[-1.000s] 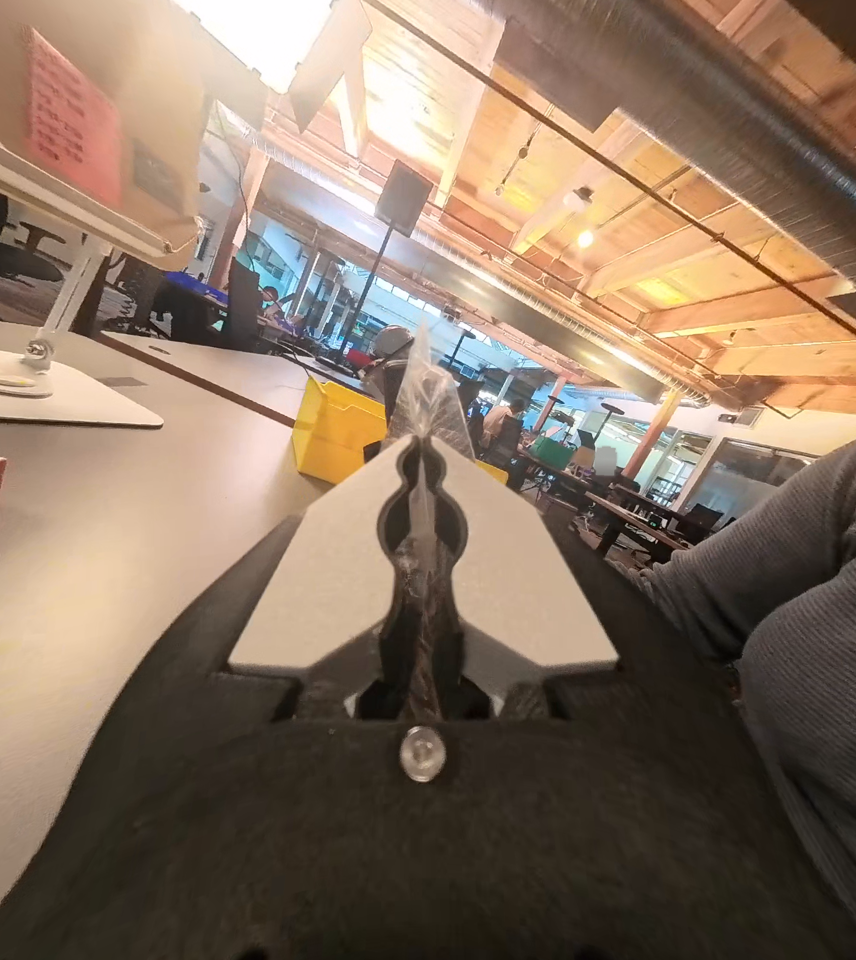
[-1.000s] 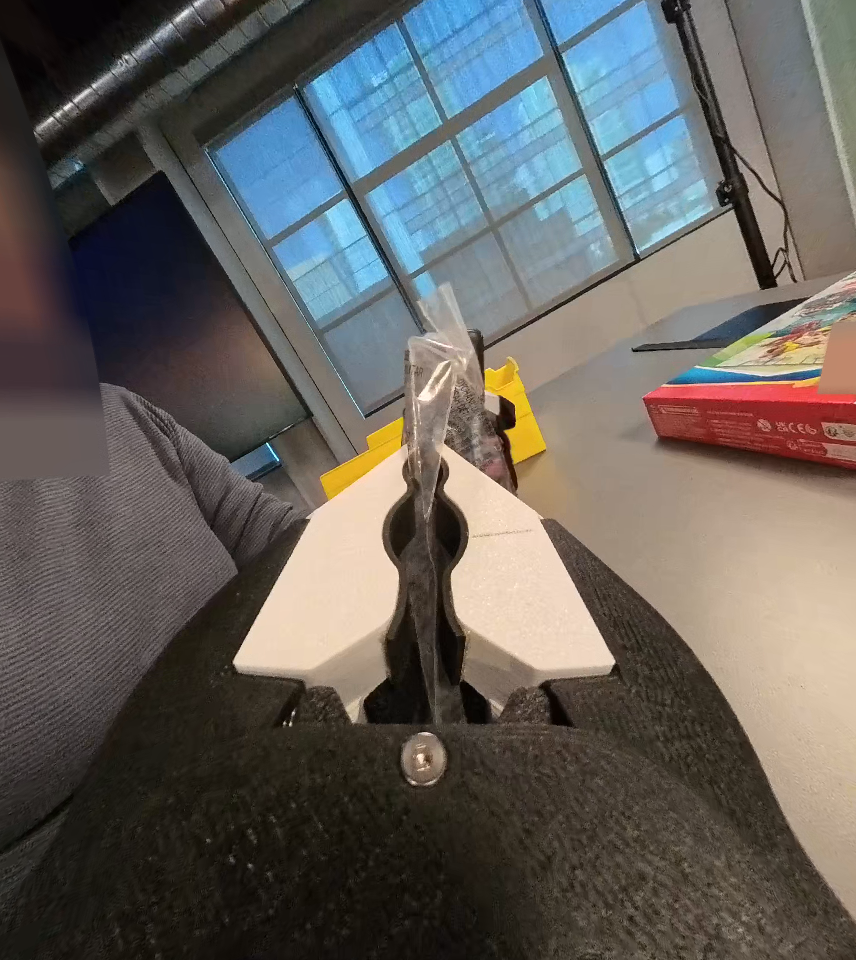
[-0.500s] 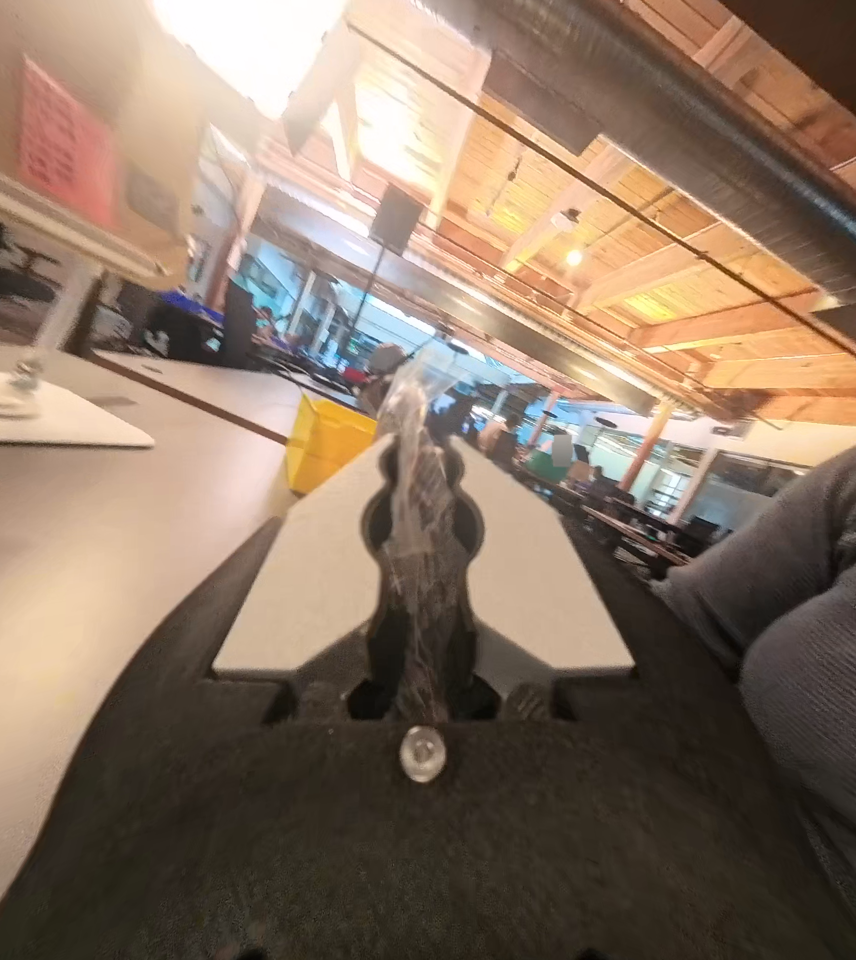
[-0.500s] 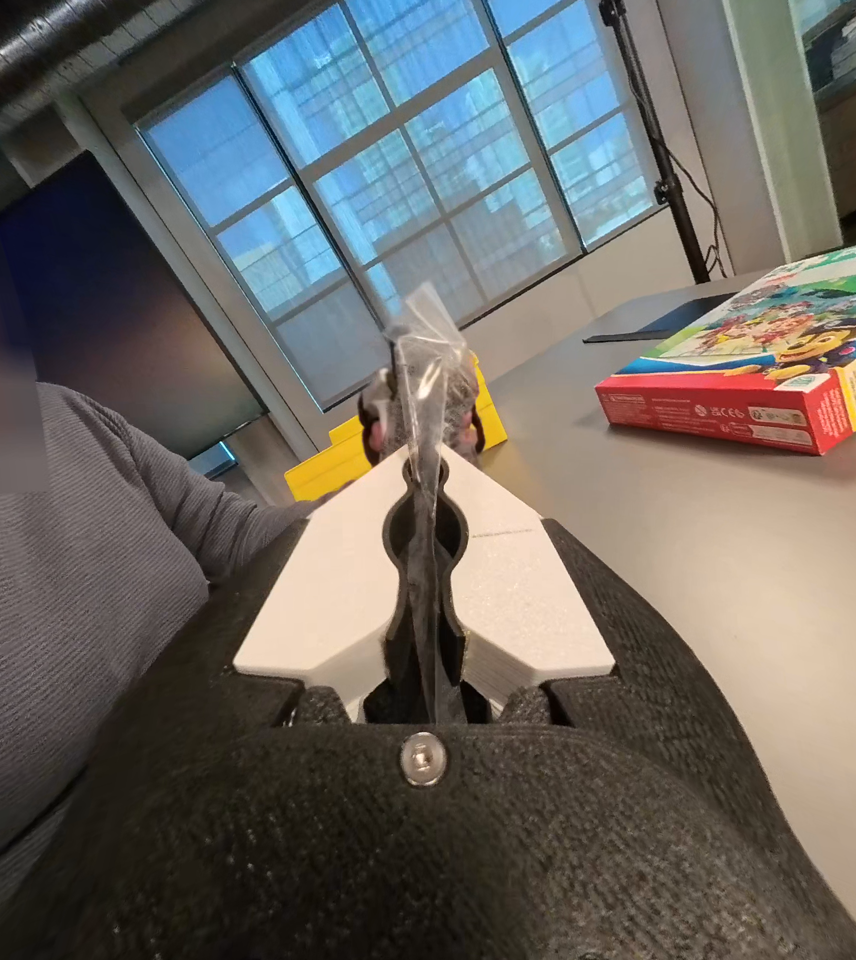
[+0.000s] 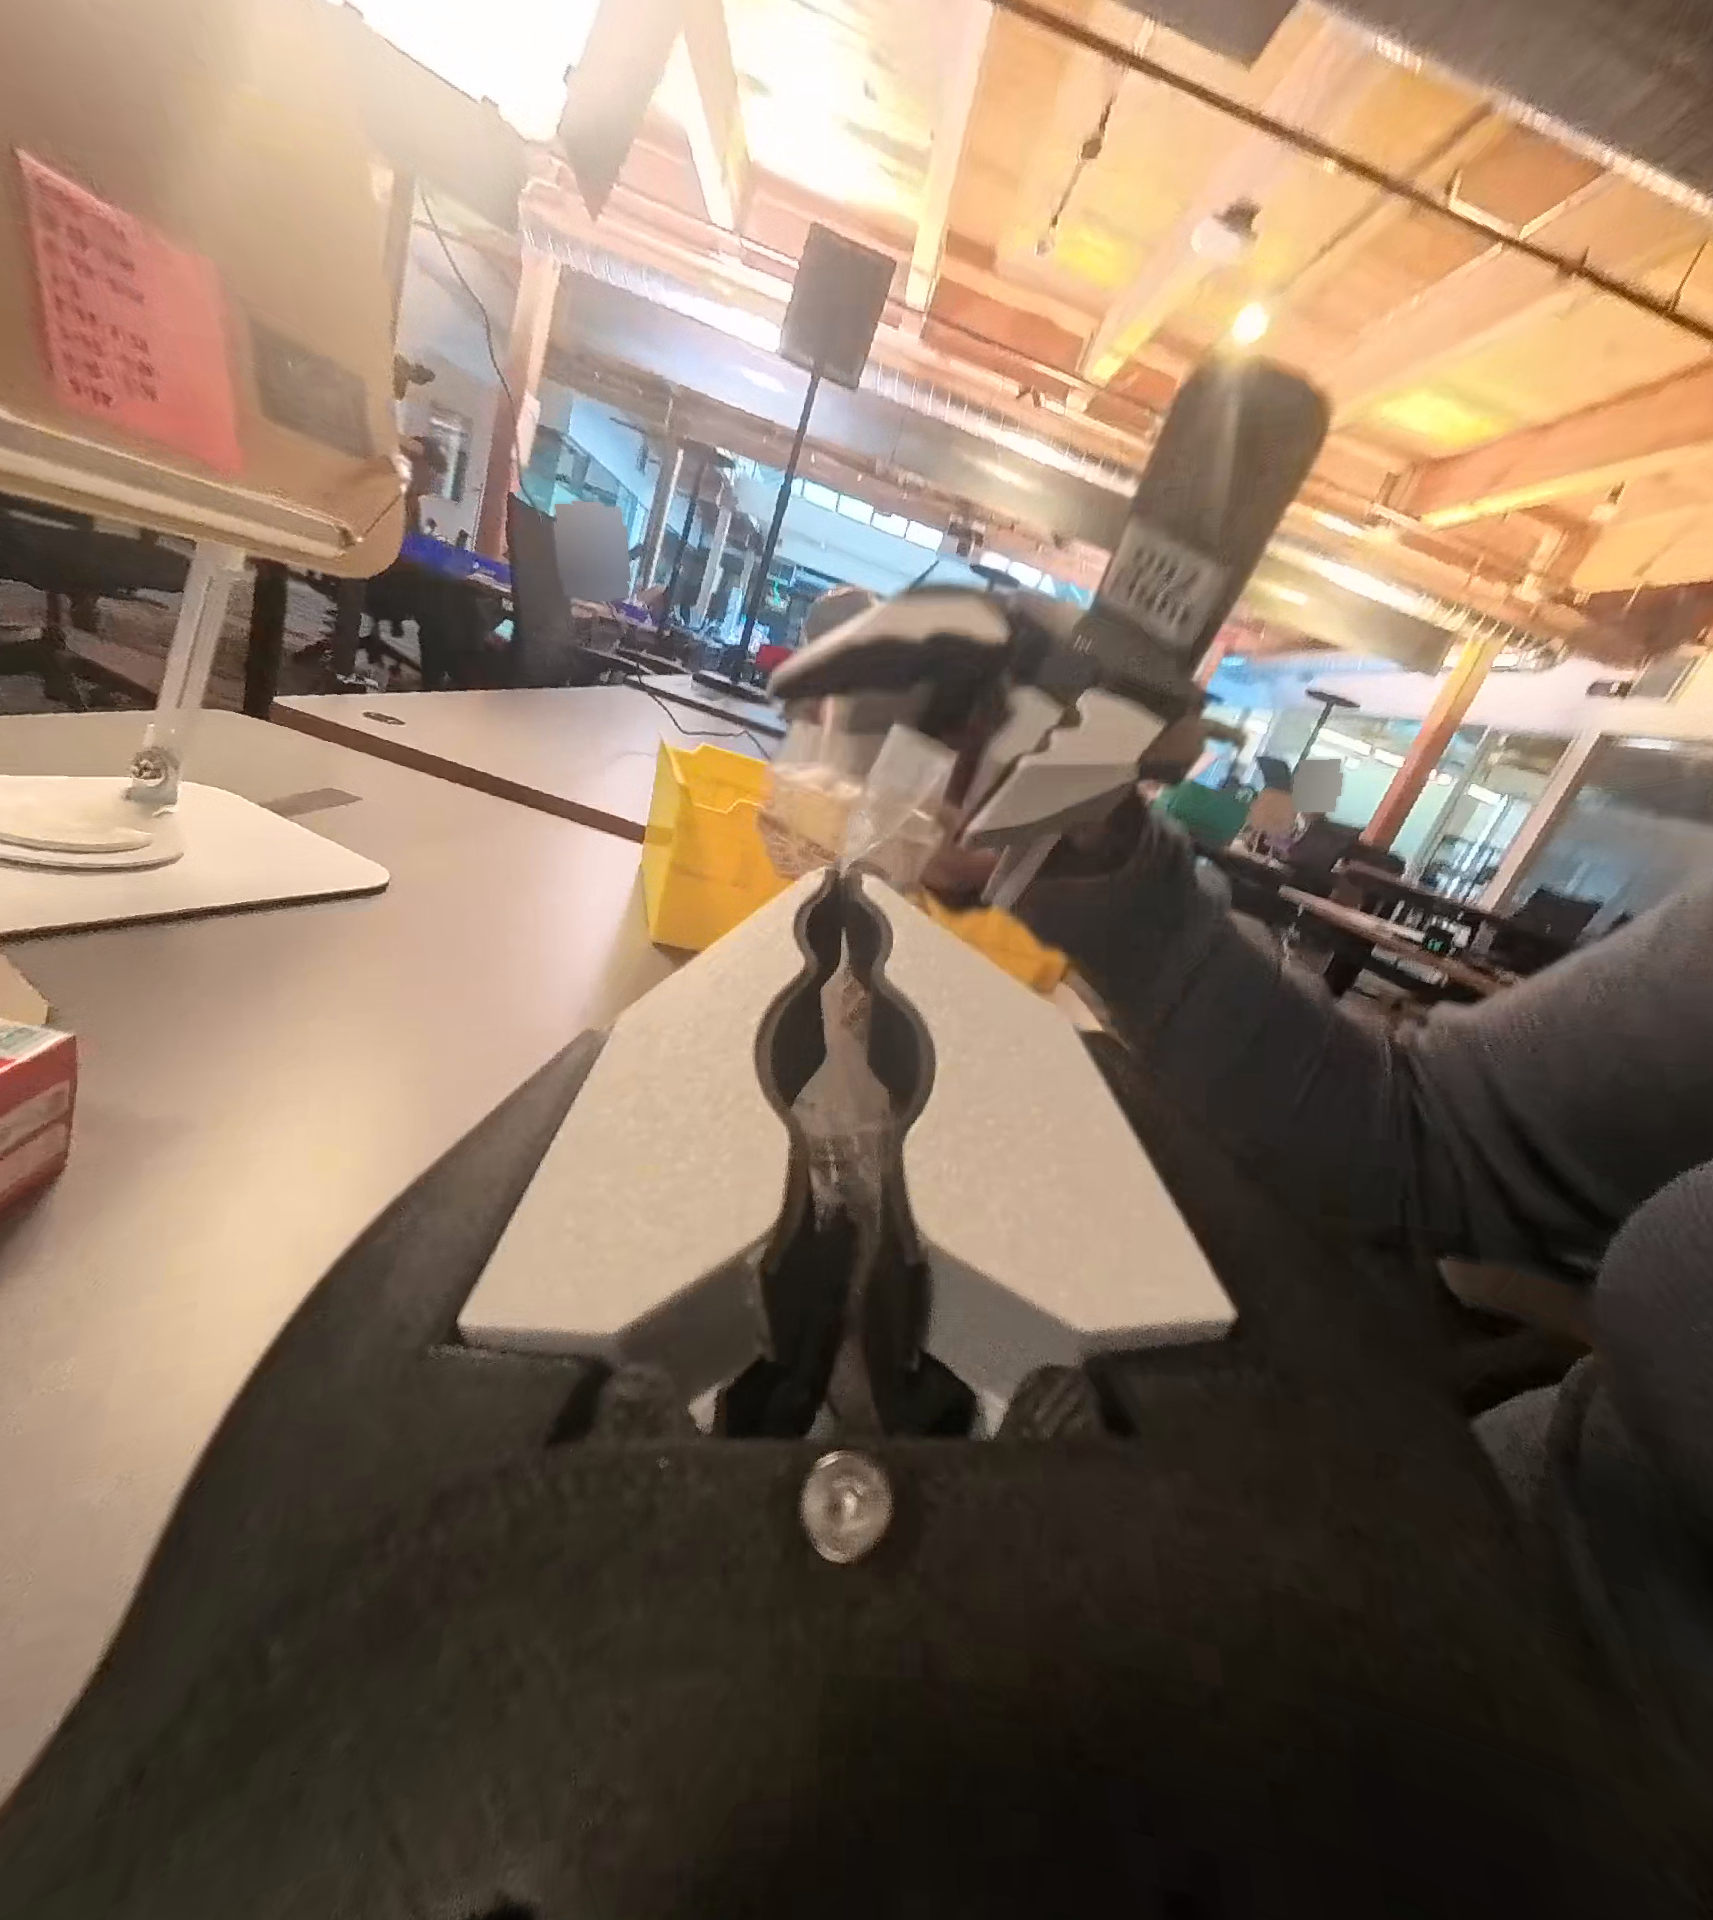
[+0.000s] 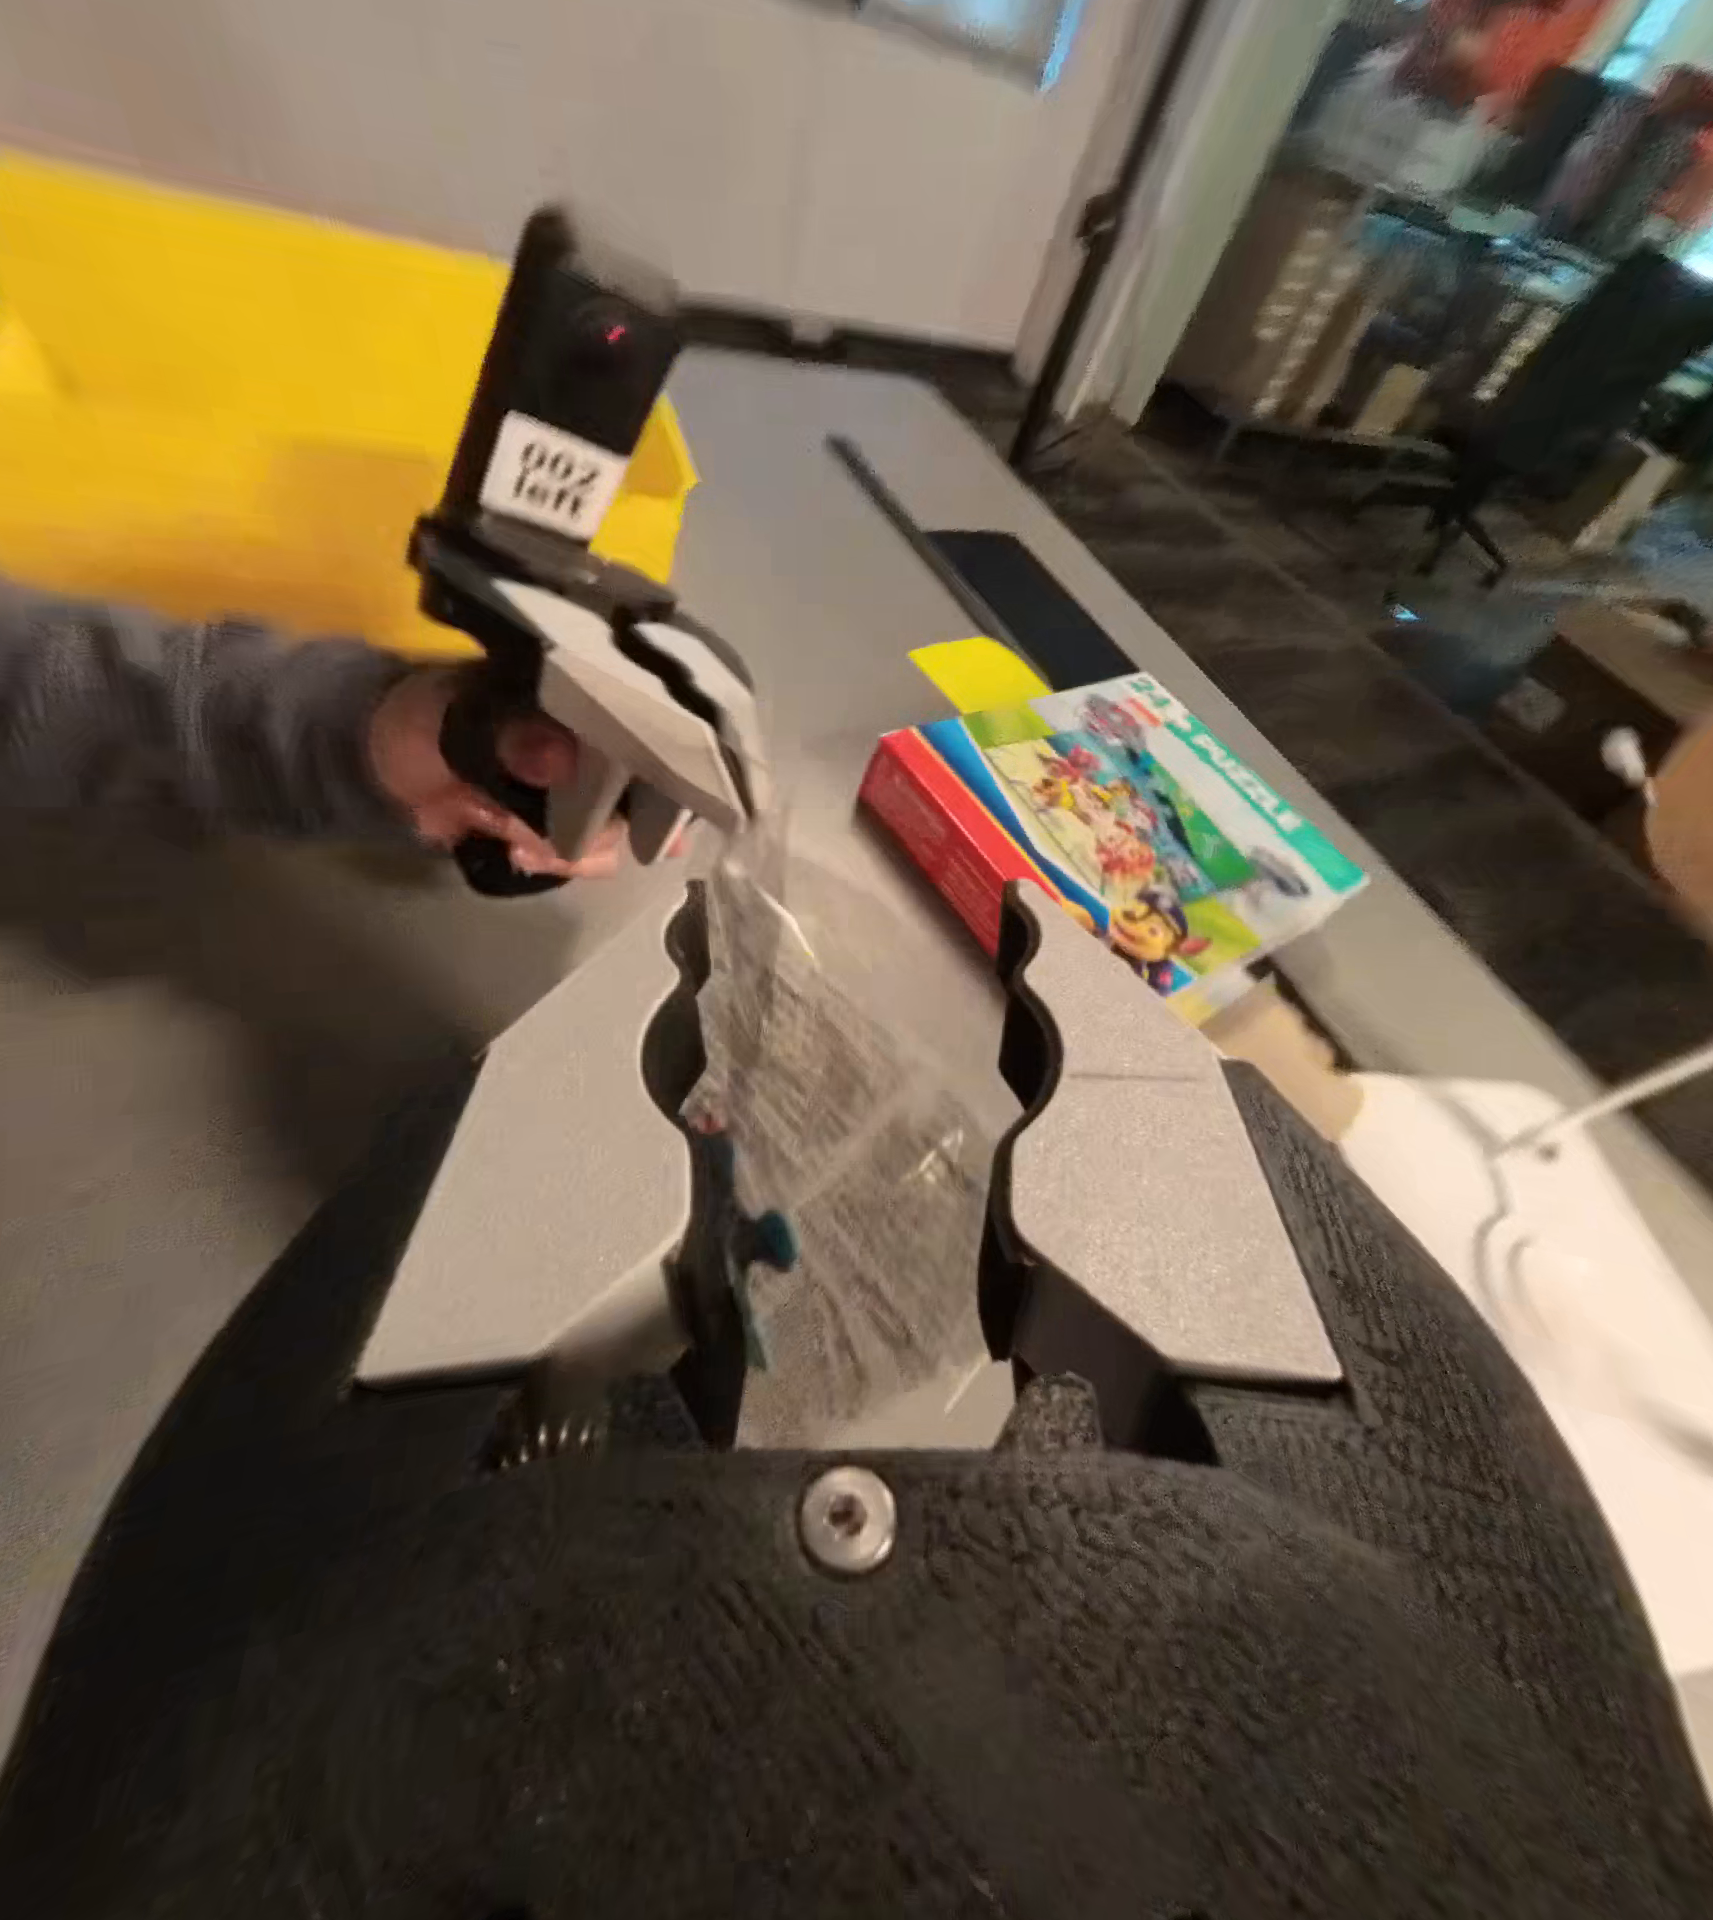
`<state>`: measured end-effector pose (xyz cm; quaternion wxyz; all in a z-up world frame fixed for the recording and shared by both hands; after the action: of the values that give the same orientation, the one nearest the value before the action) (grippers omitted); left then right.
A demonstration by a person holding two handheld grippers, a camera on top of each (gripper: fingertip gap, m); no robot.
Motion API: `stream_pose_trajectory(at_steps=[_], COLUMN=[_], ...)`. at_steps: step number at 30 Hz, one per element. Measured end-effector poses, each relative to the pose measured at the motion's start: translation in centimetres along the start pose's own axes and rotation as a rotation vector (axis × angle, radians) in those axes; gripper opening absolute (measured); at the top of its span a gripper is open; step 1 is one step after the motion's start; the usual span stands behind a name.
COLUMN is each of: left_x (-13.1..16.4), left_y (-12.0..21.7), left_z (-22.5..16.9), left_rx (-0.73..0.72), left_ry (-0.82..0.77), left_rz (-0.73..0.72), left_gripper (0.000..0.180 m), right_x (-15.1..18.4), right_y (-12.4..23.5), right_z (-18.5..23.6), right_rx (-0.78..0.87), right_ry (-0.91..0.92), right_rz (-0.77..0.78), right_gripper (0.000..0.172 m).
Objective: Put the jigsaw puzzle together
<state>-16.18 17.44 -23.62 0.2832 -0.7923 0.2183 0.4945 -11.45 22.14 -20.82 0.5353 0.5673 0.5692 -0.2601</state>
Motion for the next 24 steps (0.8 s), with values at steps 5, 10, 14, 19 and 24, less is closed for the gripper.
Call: stream_pose_trajectory(at_steps=[5,10,14,19,24], left_x=[0.2,0.3,0.4,-0.6,-1.7], left_y=[-0.4,-0.7,-1.0,-1.3,-1.5], left_z=[-0.9,-1.4,-1.6,-2.1,-2.7], left_rx=[0.003,0.016,0.025,-0.007,0.011], left_ry=[-0.056,-0.087,-0.095,-0.107,-0.077], left_rz=[0.050,0.065,0.063,-0.035,-0.078], left_gripper=[0.000,0.000,0.000,0.024,0.026], right_x=[-2.6,-2.7,-2.2,-3.3,-4.1], right_y=[-1.9,-2.5,-2.7,-2.4,-1.5], right_z=[2.3,3.0,2.6,1.7,2.0], right_rx=[-0.226,-0.394,-0.412,-0.423,-0.453], right_ry=[0.210,0.204,0.165,0.012,-0.040], right_rz=[0.170,0.295,0.361,0.296,0.254], right_gripper=[0.035,0.000,0.000,0.000,0.000])
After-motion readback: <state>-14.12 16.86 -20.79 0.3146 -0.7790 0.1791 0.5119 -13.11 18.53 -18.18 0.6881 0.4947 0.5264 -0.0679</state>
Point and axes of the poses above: each gripper's, where its closed fingertips meet, y back along the fingers, x out of its underside, z = x × y across the jaws, the point moved 2 cm from there along y, back along the fingers, and after that the axes turned 2 degrees about y, right-handed, at the moved point
